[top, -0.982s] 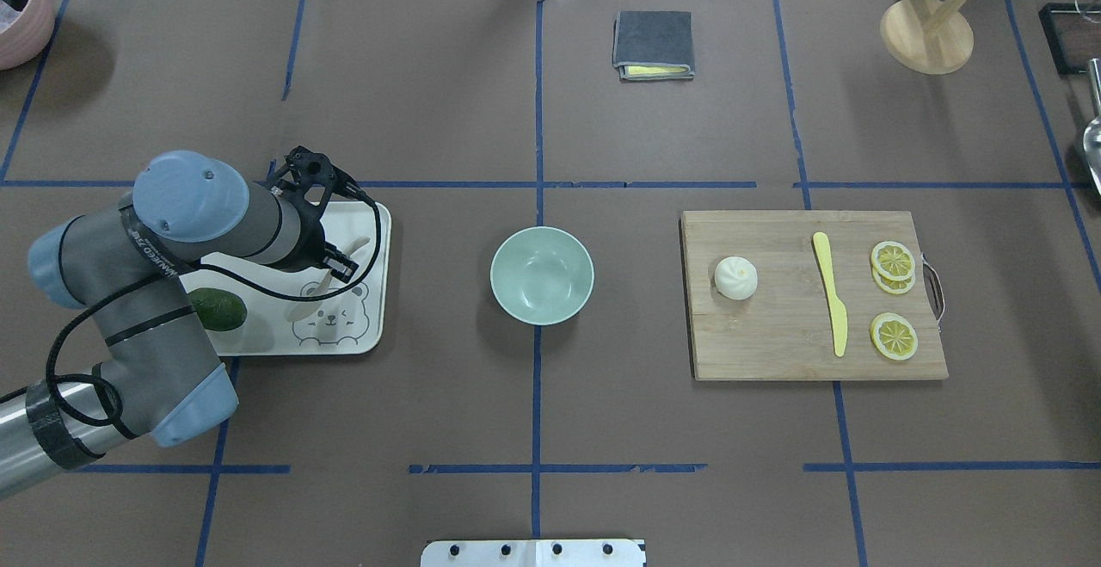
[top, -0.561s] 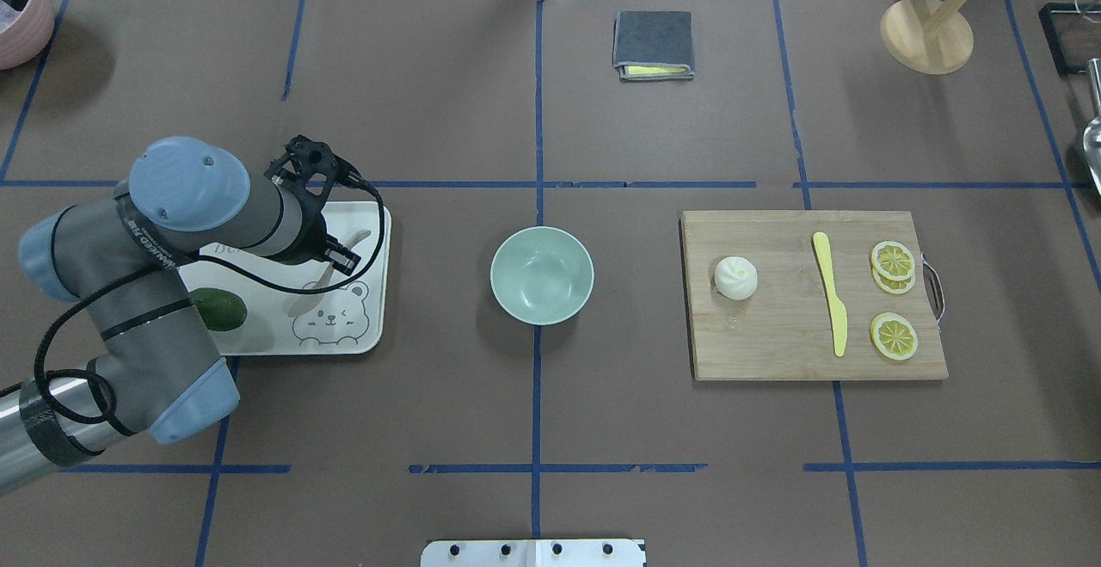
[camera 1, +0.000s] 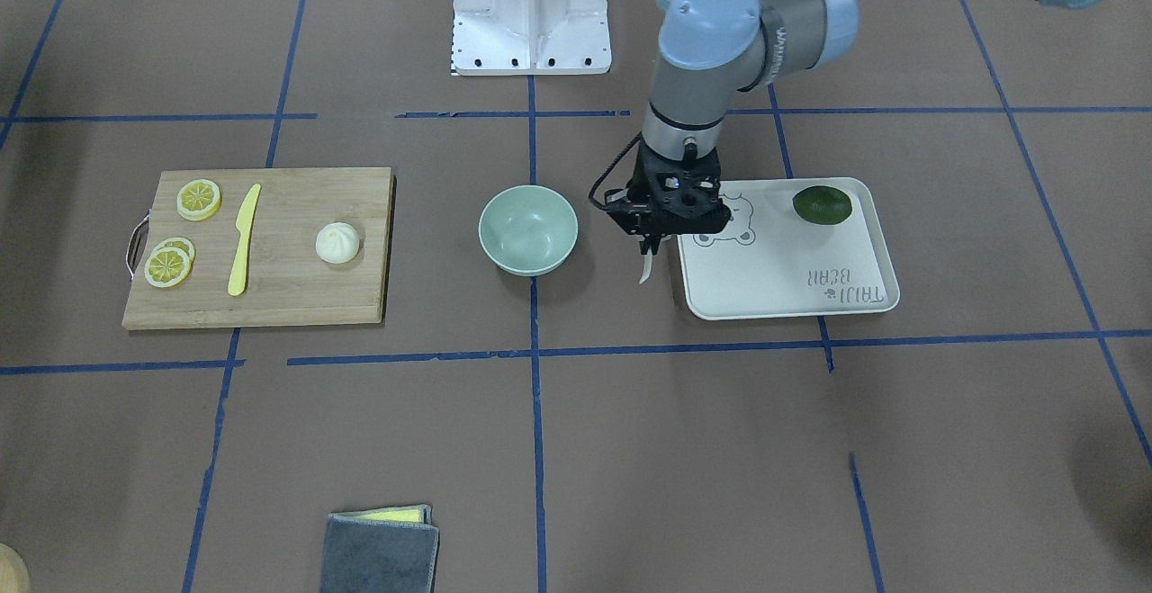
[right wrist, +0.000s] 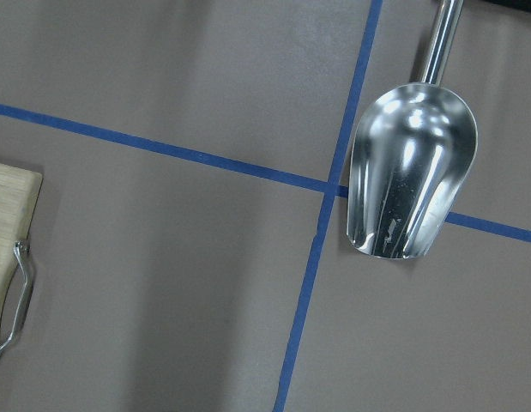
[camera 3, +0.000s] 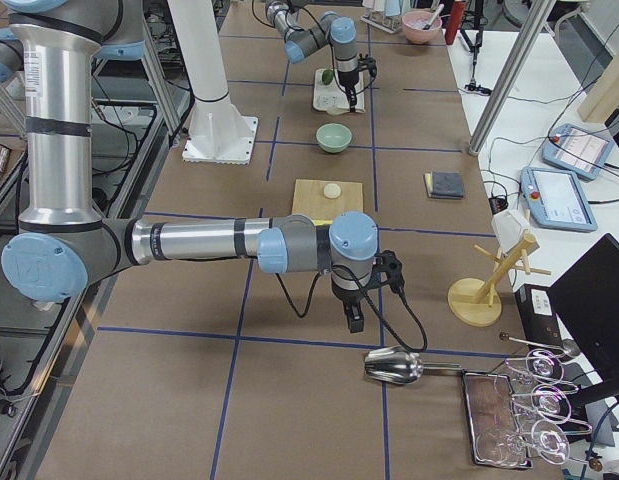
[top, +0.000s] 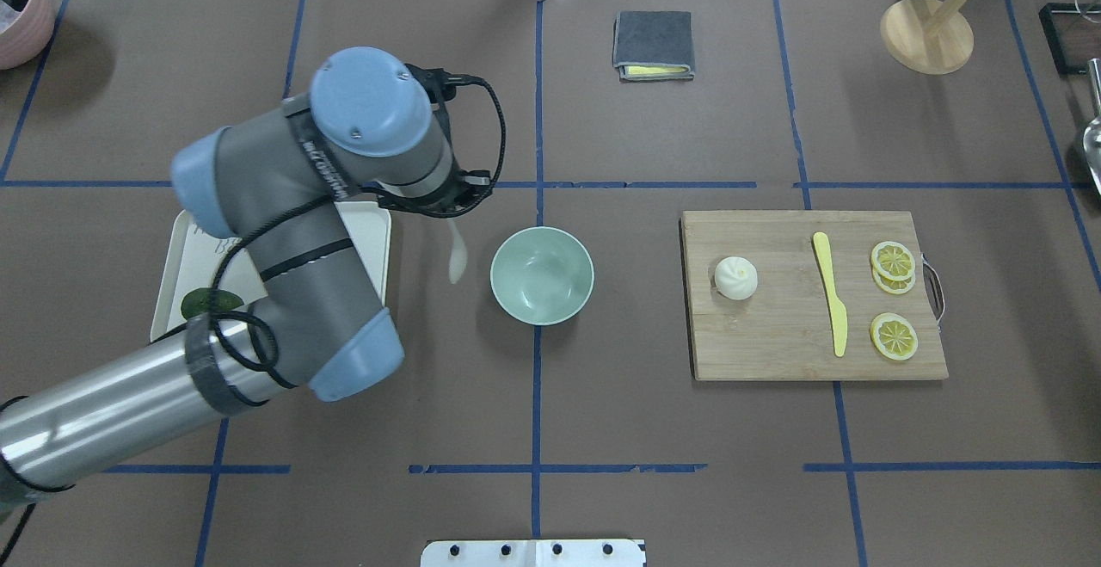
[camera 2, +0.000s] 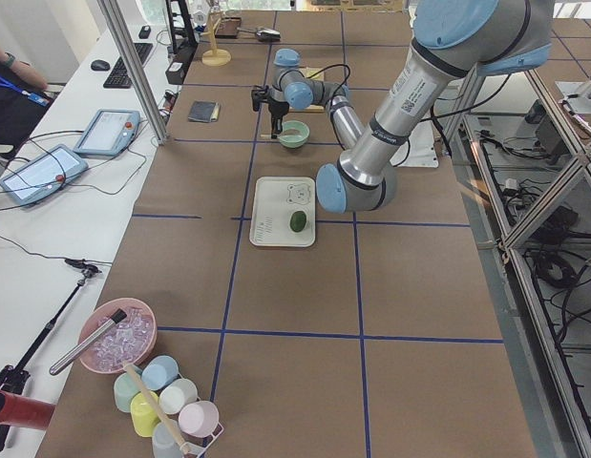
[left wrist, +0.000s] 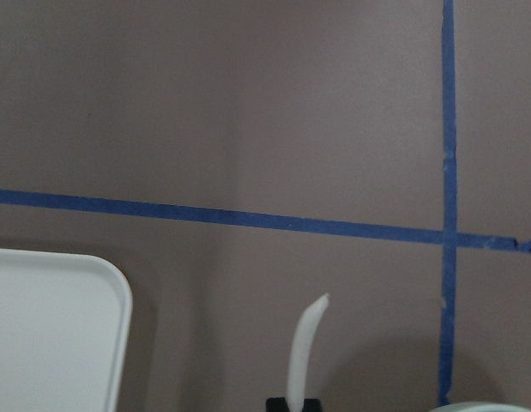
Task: Put spoon and bun in bowl
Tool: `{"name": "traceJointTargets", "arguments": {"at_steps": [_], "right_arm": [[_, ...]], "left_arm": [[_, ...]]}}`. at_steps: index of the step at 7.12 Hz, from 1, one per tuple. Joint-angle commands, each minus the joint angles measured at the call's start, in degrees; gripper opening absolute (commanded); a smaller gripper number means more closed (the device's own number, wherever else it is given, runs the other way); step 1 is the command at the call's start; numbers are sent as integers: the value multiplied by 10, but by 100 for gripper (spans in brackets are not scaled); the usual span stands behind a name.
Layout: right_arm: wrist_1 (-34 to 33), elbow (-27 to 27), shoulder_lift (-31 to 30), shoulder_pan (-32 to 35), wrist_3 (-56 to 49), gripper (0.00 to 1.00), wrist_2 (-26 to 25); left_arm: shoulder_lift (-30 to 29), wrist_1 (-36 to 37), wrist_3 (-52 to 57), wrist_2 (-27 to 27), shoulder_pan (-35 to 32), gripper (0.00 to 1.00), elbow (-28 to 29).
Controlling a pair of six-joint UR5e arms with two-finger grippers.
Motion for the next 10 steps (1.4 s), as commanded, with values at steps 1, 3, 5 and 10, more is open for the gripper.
{"name": "traceJointTargets", "arguments": {"at_steps": [1,3,5,10], "right_arm": [[0,-1,0,0,0,100,0],[0,-1,0,0,0,100,0],[0,-1,2,0,0,100,0],[2,7,16,-1,4,100,-6]], "left_arm": [[-41,3,-93,27,31,0,55],[-38,3,-108,30,37,10,59],[-25,1,-56,50,37,100,44],[141,7,331,11,-53,100,-186]]}}
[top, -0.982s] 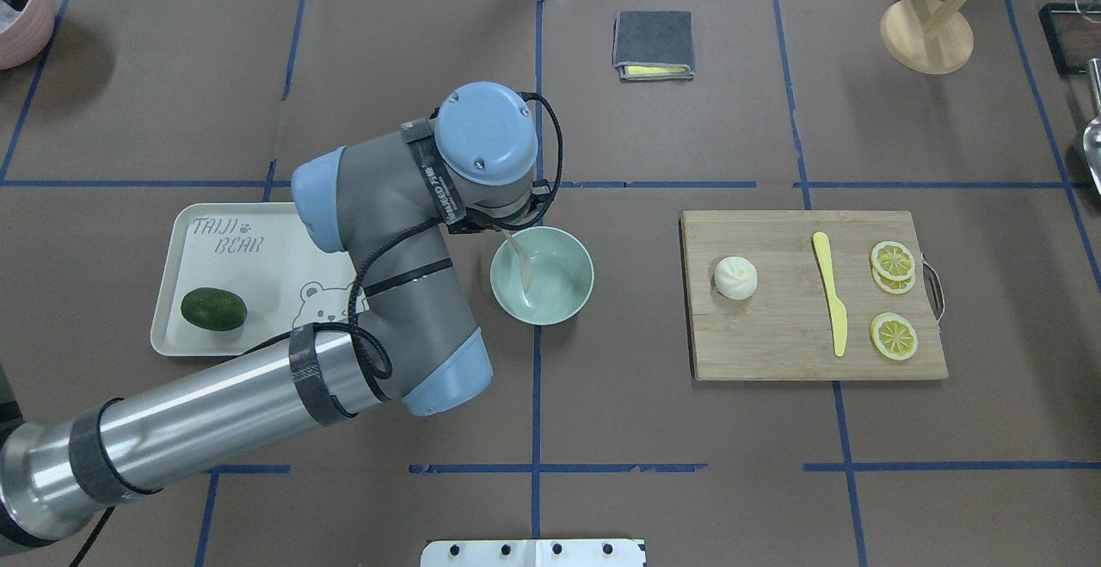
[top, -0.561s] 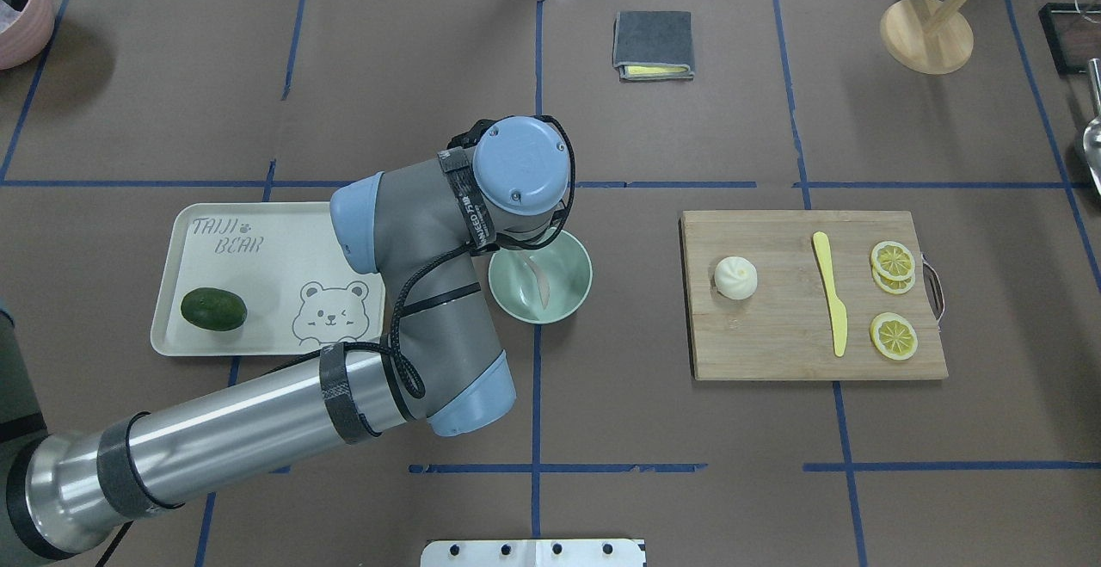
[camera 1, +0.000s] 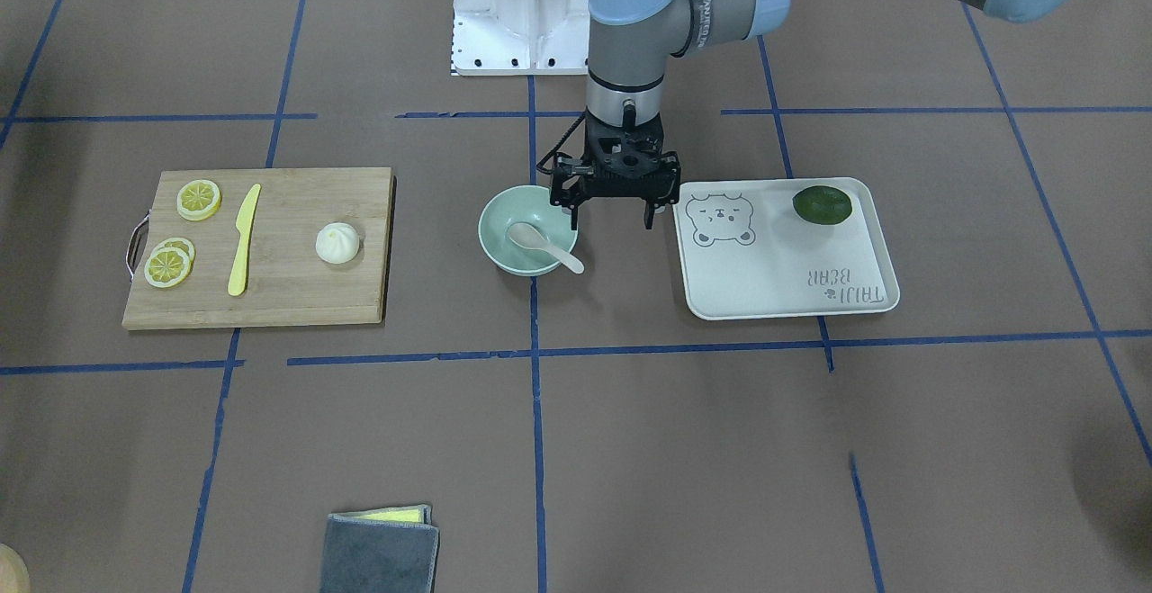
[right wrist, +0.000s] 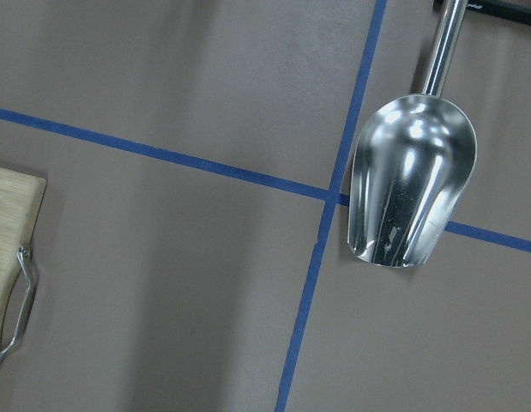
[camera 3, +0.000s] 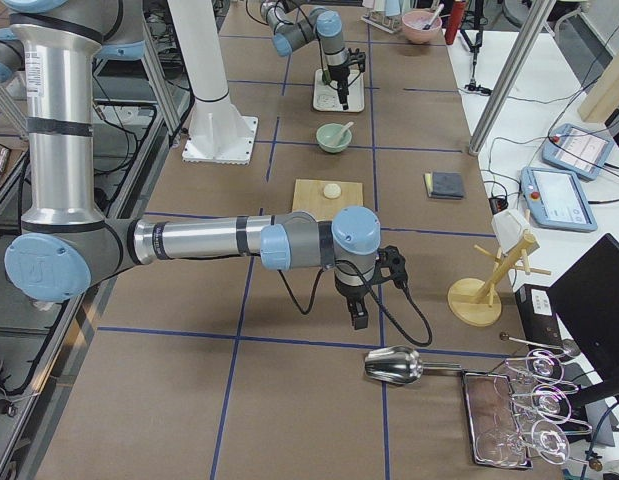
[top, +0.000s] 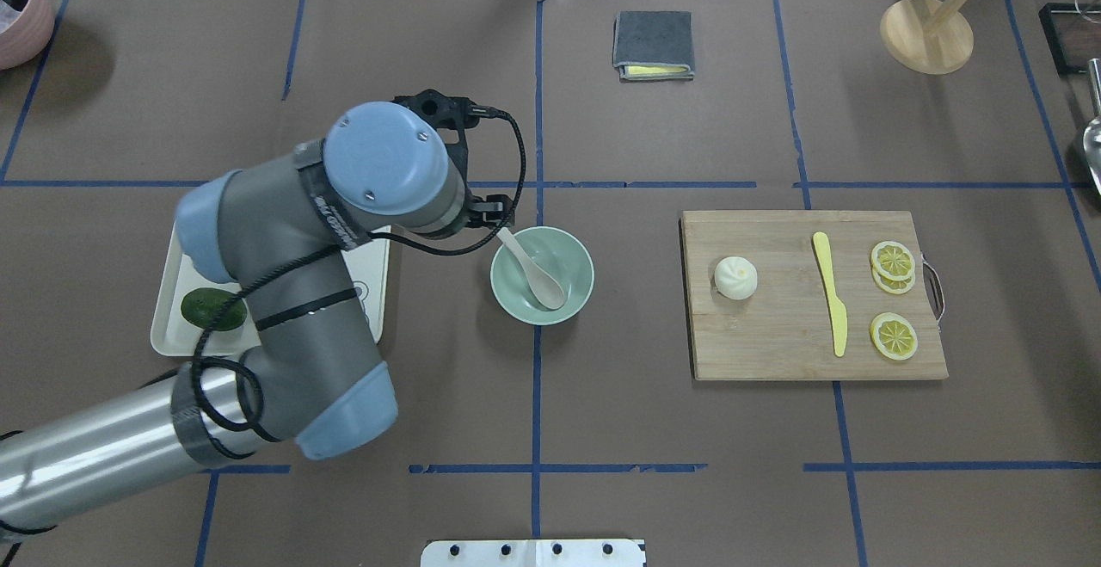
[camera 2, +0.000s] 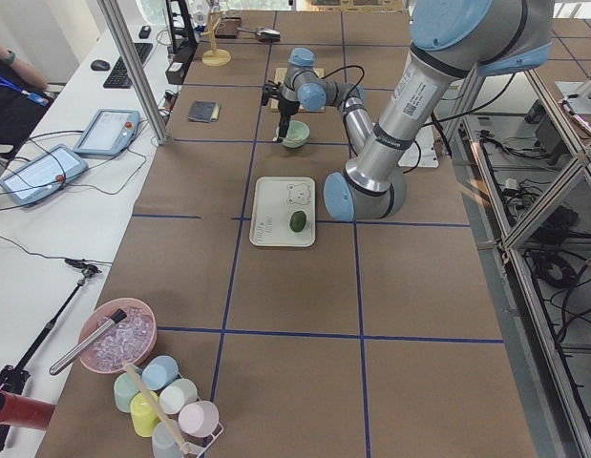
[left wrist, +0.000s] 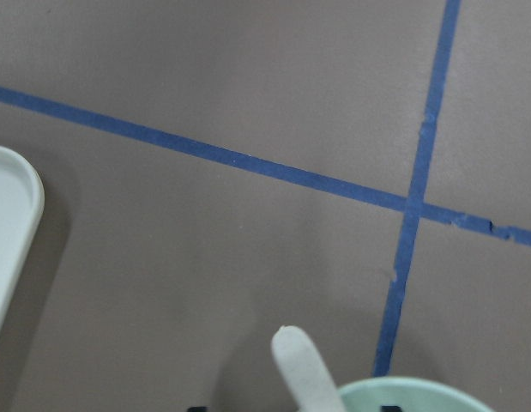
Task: Put spoon and bun in bowl
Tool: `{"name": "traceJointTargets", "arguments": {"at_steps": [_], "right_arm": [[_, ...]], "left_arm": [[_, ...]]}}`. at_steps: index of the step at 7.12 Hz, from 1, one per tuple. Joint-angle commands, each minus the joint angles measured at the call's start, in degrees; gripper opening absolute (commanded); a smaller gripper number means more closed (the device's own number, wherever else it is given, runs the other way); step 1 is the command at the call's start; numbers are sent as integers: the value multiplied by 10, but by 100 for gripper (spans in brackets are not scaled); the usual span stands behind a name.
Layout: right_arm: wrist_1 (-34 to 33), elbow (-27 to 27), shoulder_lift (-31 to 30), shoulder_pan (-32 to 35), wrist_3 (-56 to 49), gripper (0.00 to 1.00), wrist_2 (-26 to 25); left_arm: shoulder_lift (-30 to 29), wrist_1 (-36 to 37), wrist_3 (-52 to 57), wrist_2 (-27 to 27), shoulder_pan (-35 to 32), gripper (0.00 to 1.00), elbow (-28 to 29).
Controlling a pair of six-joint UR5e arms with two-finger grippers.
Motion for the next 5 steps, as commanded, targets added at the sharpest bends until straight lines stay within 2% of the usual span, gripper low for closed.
{"name": "traceJointTargets", "arguments": {"at_steps": [1,2,4,5], "right_arm": [[-9,-2,34,0,3,100,-5],[-26,-3,42,-1,4,100,-4],[-26,10,42,-3,7,100,6],[-27,44,41,-20,32,100,7]], "left_arm": [[73,2,247,-51,-100,100,-65],[103,2,375,-82,-183,100,-64],[154,1,550,-255,-358,100,-20],[214,1,630,-270,-403,100,-14]]}}
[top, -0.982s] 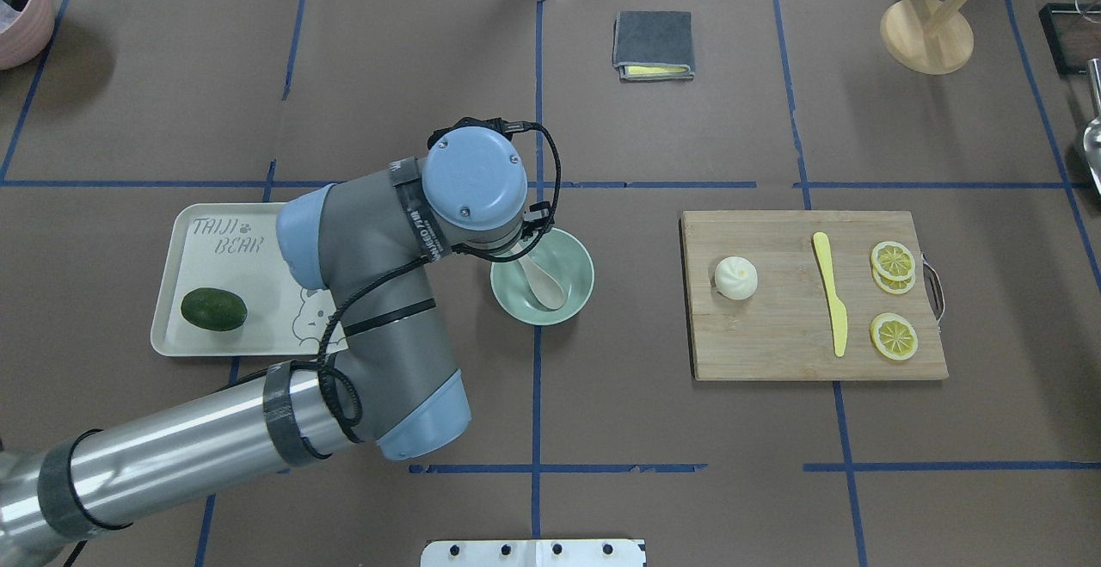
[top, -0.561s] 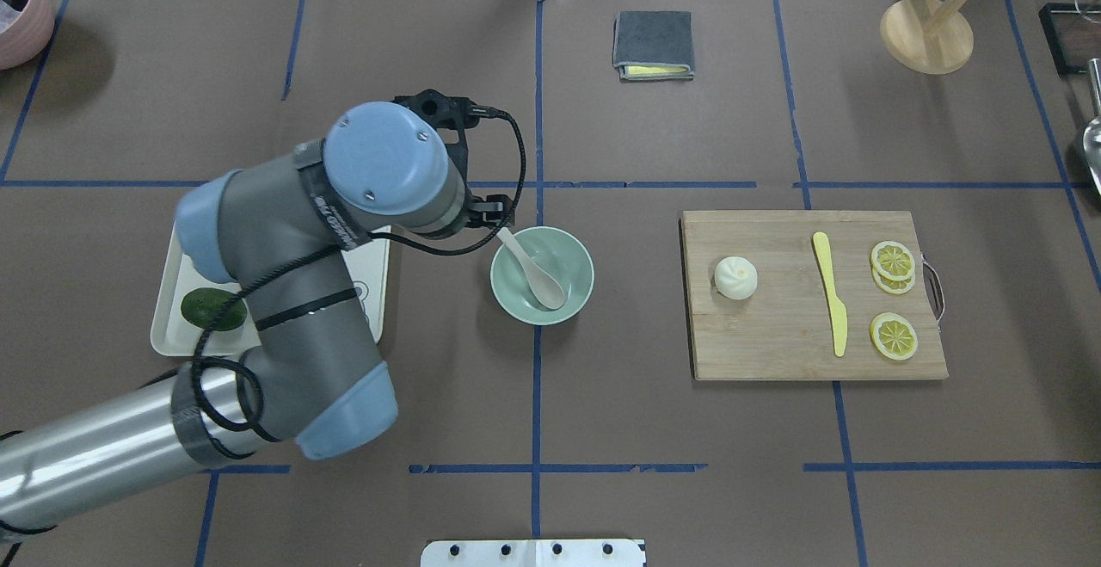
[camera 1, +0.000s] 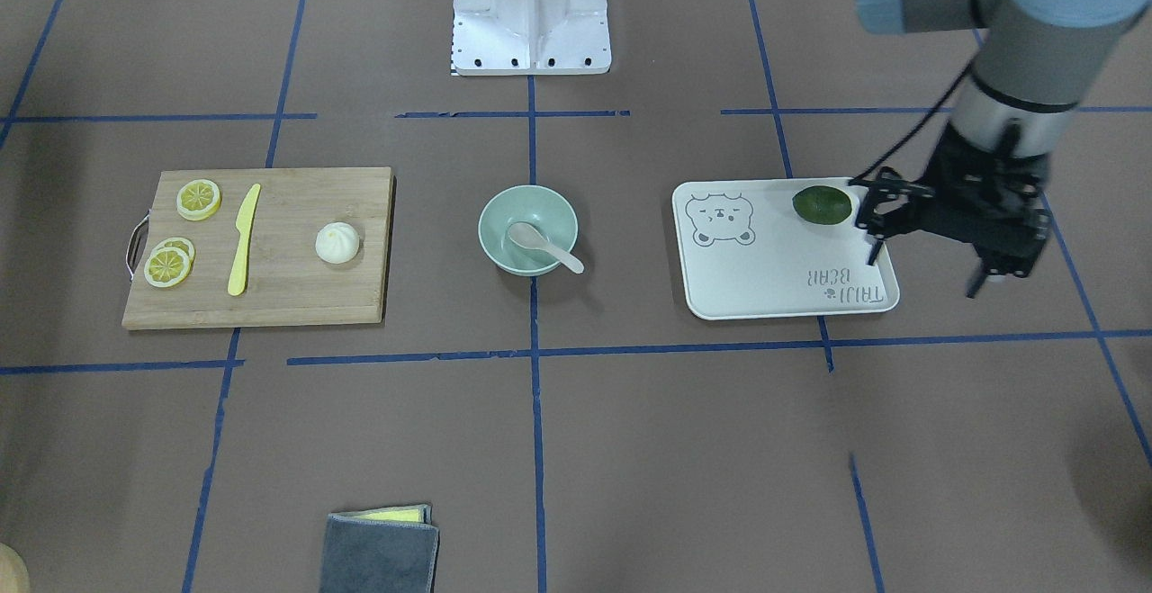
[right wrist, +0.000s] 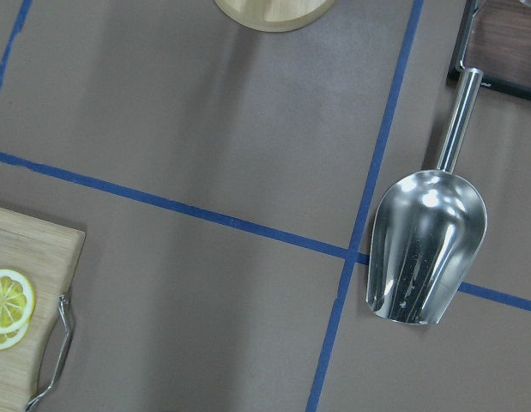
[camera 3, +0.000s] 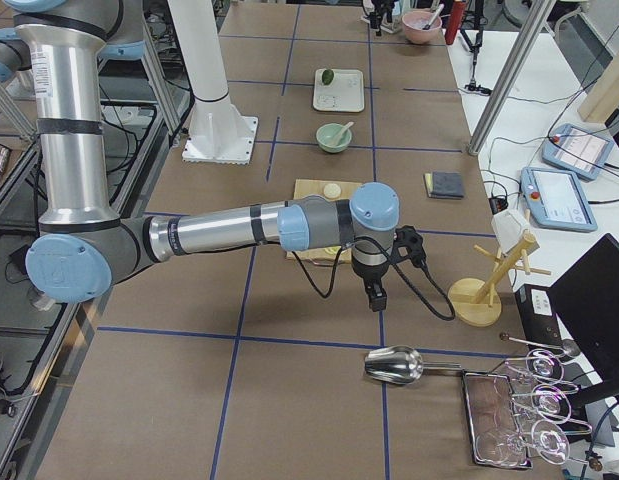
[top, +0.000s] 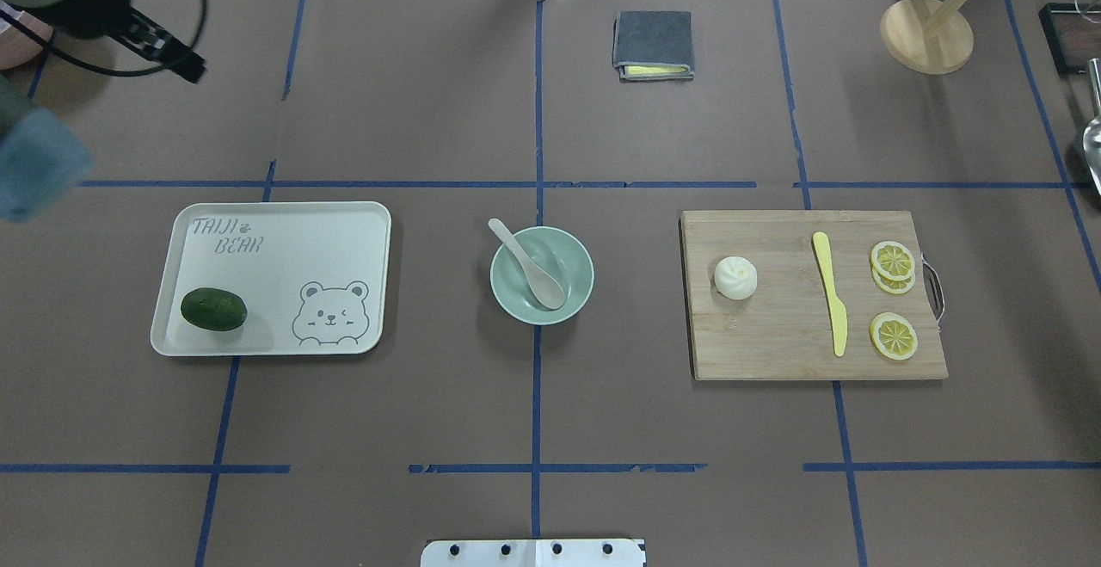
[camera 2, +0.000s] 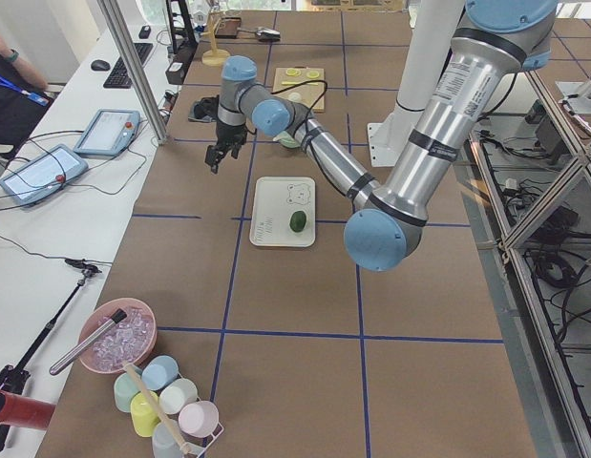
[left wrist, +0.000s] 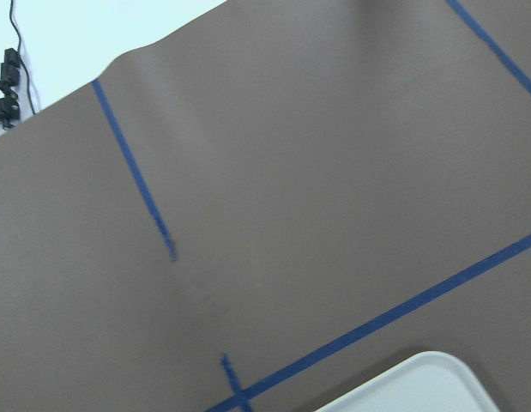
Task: Put spoon and bun in bowl
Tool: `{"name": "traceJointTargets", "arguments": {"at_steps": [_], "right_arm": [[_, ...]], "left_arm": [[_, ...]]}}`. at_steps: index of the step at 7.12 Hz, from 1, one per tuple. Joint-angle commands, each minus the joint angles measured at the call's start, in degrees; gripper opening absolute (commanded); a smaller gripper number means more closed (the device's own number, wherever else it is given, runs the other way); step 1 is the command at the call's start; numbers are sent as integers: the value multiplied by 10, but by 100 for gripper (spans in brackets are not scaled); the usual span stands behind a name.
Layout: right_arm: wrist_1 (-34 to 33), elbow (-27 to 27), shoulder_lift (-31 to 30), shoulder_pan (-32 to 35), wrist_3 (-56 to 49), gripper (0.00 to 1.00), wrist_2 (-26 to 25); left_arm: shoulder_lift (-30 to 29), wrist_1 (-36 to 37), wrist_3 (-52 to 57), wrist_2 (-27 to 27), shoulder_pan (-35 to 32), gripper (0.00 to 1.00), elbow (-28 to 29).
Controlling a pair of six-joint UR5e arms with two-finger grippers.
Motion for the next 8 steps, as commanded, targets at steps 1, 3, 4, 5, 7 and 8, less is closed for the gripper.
{"name": "traceJointTargets", "arguments": {"at_steps": [1,3,4,5,7,8], "right_arm": [[-2,80,-5,-47,29,100,-4],[6,120,3,-118,63,100,9],[10,147,8,-149,154,100,22],[18,169,17,-198,245,100,16],[23,180,54,-314,406,100,-62],[49,171,65,-373,460,100,-112]], "left_arm": [[78,1,156,-51,-124,100,66],[95,14,250,-68,-192,100,167],[137,6,251,-74,-218,100,169],[171,6,252,-156,-273,100,170],[238,5,248,-204,-275,100,118],[238,5,245,-202,-275,100,114]]}}
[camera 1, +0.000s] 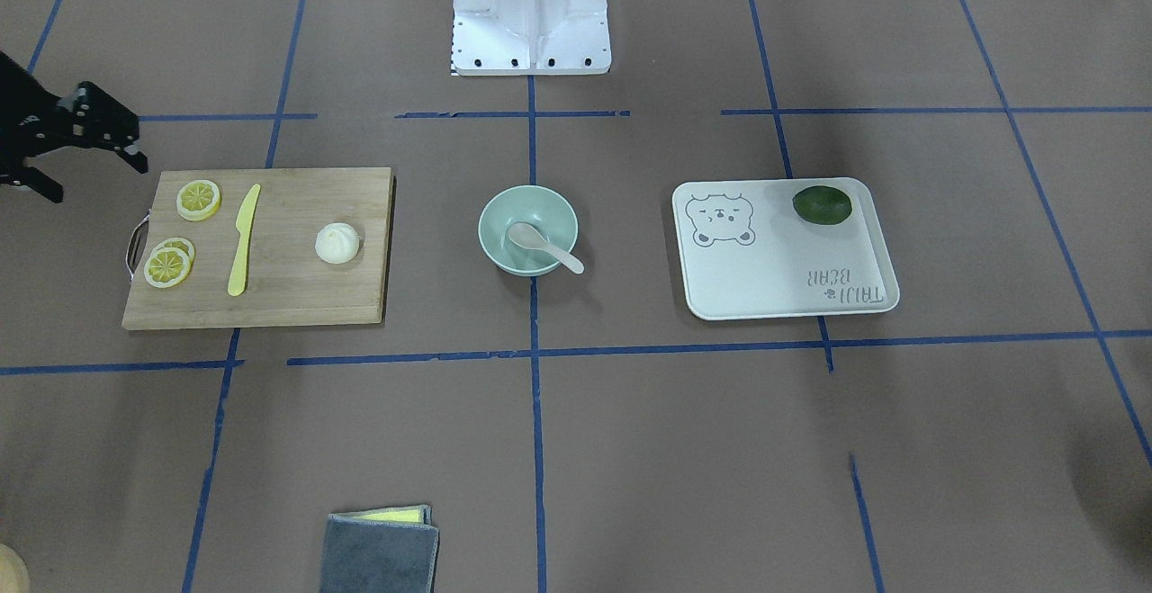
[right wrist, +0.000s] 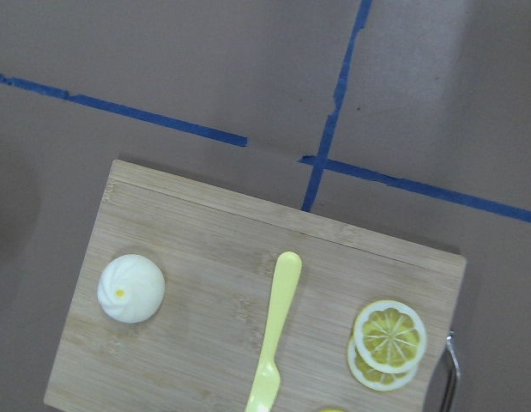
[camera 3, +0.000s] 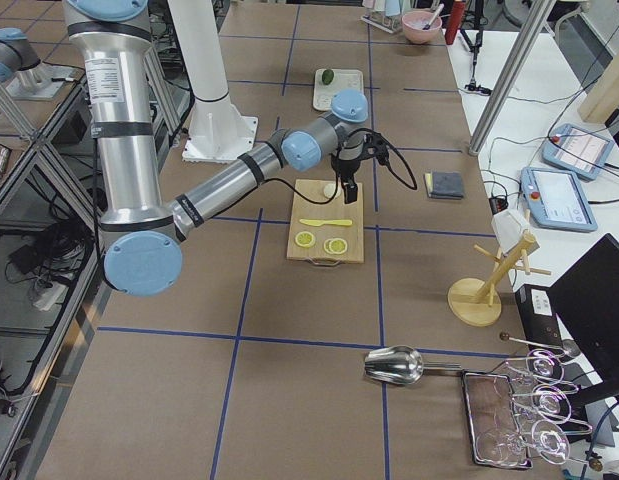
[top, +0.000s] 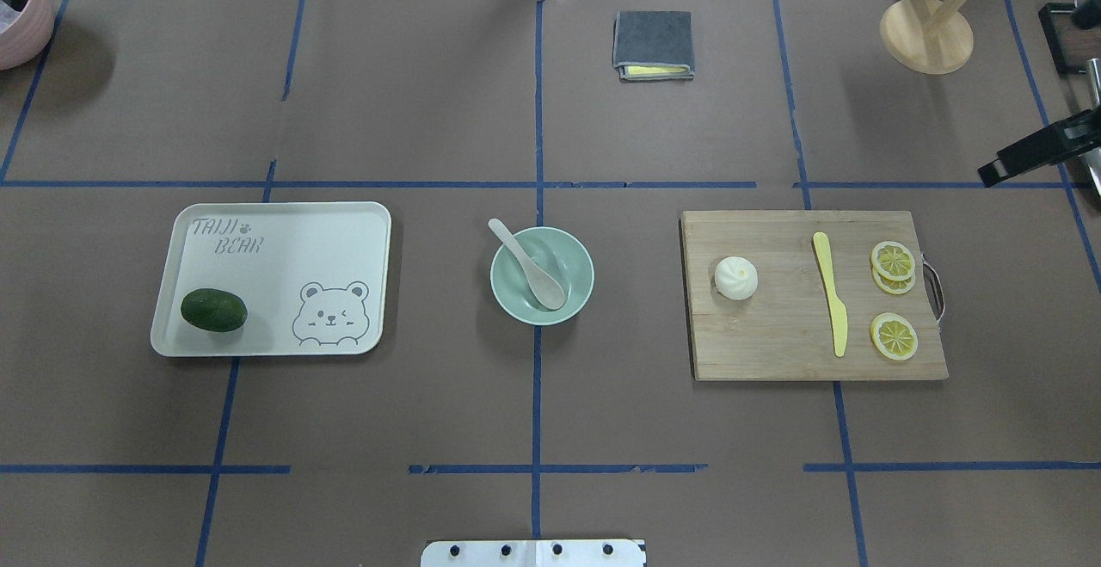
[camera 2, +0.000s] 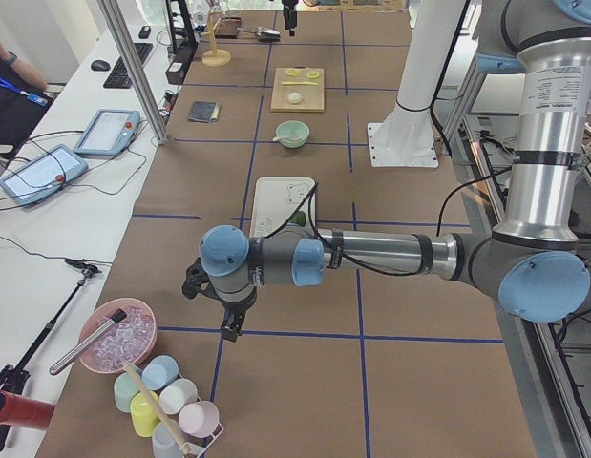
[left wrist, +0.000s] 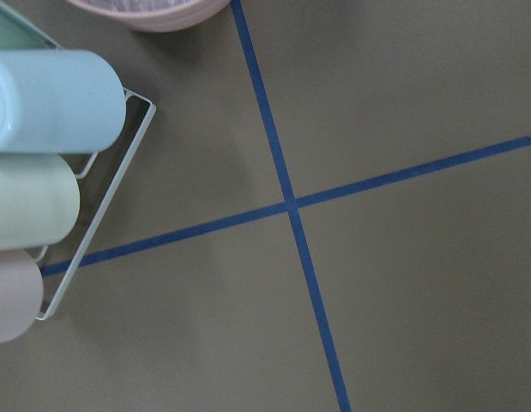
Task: Put spoon and bun in bowl
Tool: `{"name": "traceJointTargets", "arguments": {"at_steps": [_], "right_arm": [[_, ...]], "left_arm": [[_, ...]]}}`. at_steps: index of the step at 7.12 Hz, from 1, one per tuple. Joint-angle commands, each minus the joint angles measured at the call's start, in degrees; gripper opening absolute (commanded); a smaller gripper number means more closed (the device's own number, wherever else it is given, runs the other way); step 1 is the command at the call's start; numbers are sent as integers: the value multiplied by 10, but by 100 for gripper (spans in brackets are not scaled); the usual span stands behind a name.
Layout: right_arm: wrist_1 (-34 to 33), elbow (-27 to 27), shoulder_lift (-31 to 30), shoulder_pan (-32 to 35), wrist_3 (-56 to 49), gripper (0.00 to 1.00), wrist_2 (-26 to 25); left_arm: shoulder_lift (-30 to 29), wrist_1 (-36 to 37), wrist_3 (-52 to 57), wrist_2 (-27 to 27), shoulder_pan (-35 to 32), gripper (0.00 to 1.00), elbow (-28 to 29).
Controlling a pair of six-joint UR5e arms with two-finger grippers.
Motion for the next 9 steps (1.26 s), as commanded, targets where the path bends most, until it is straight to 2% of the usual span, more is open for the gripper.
{"name": "traceJointTargets", "arguments": {"at_steps": [1,2,3,5,6,7,8,9], "right_arm": [[81,-36,17,-115,112,100,-100],[146,-70,25,-155,155,100,-130],[165,-112,61,-177,182,100,-158],[165,-131,88,-223,212,100,-225],[164,-133,87,-230,212,99,-226],[164,-142,87,-233,212,92,-226],[164,-148,88,-235,212,80,-226],[163,-148,88,-235,212,47,-225]], "left_arm": [[10,-1,-4,-7,-1,100,-12],[9,-1,-4,-7,-1,100,-13],[9,-1,-4,-7,-1,100,-14],[9,-1,-3,-7,-1,100,-13],[9,-1,-3,-7,-1,100,-13],[9,-1,-3,-7,-1,100,-13],[9,-1,-2,-7,-1,100,-13],[9,-2,-2,-8,-1,100,-13]]}}
